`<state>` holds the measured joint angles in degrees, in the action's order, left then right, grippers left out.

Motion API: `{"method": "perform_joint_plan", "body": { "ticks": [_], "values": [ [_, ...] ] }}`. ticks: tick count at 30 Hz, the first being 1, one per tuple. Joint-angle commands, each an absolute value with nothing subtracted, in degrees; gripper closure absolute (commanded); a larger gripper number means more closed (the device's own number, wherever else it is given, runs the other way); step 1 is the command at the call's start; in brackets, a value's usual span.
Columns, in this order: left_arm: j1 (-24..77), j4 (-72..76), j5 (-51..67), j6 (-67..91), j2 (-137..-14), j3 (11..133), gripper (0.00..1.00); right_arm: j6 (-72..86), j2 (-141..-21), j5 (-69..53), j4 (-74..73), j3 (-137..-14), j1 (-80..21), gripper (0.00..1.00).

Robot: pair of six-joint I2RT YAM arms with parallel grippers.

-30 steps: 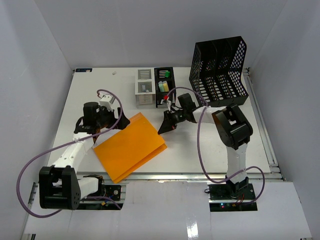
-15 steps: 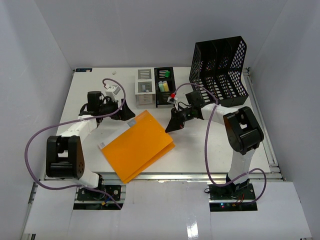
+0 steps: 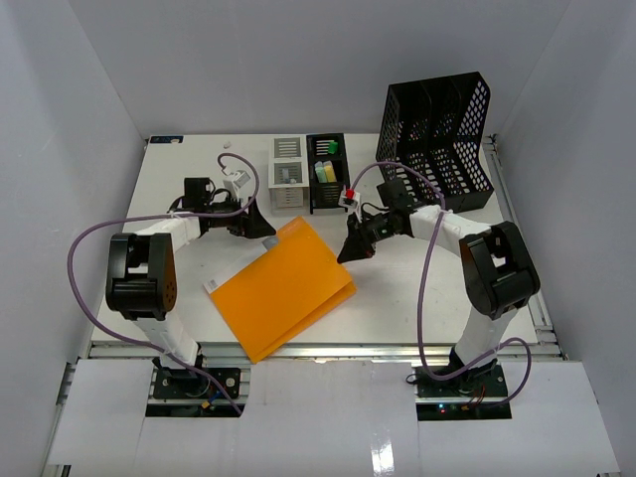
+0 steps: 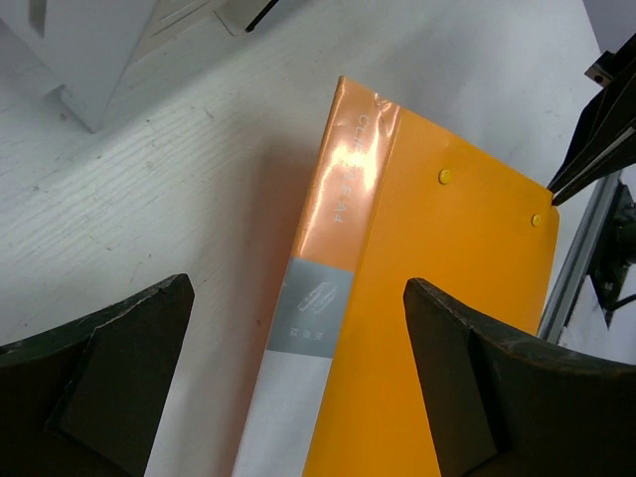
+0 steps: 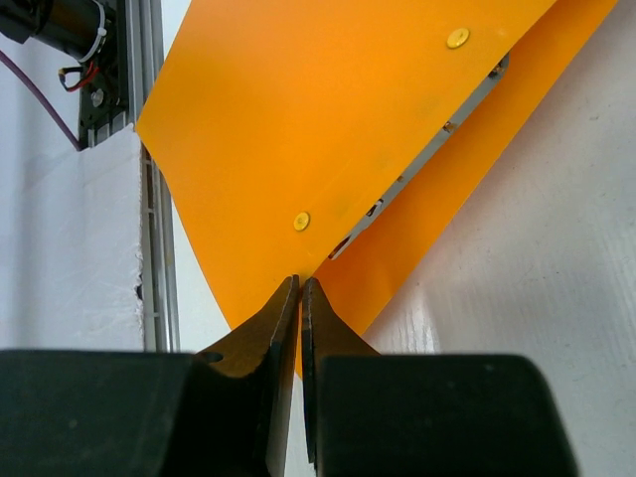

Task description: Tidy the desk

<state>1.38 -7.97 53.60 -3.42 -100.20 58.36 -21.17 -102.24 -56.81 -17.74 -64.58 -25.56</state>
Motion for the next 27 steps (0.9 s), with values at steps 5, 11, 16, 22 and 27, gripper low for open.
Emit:
{"method": "perform_joint_plan", "body": {
  "ticks": [5,11,16,22,27],
  "values": [
    [0.09,-12.39,63.42,-8.35,-106.20,63.46,0.02,-28.48,-94.39,-56.95,-19.42,-63.10,-25.58,0.92],
    [-2.11,-13.81,75.48,-9.11,-111.23,64.72,0.02,-29.50,-92.45,-56.76,-19.38,-62.41,-25.58,0.92],
    [-2.03,-15.01,83.79,-10.79,-112.83,64.31,0.02,-29.99,-91.94,-56.53,-19.14,-61.70,-25.65,0.92],
    [1.07,-15.74,85.41,-10.80,-112.68,63.55,0.05,-30.02,-92.13,-56.60,-19.05,-61.94,-25.60,0.92],
    [3.87,-19.24,84.38,-12.83,-112.77,63.20,0.15,-29.71,-92.02,-56.60,-18.98,-62.40,-25.66,0.92]
  ]
}}
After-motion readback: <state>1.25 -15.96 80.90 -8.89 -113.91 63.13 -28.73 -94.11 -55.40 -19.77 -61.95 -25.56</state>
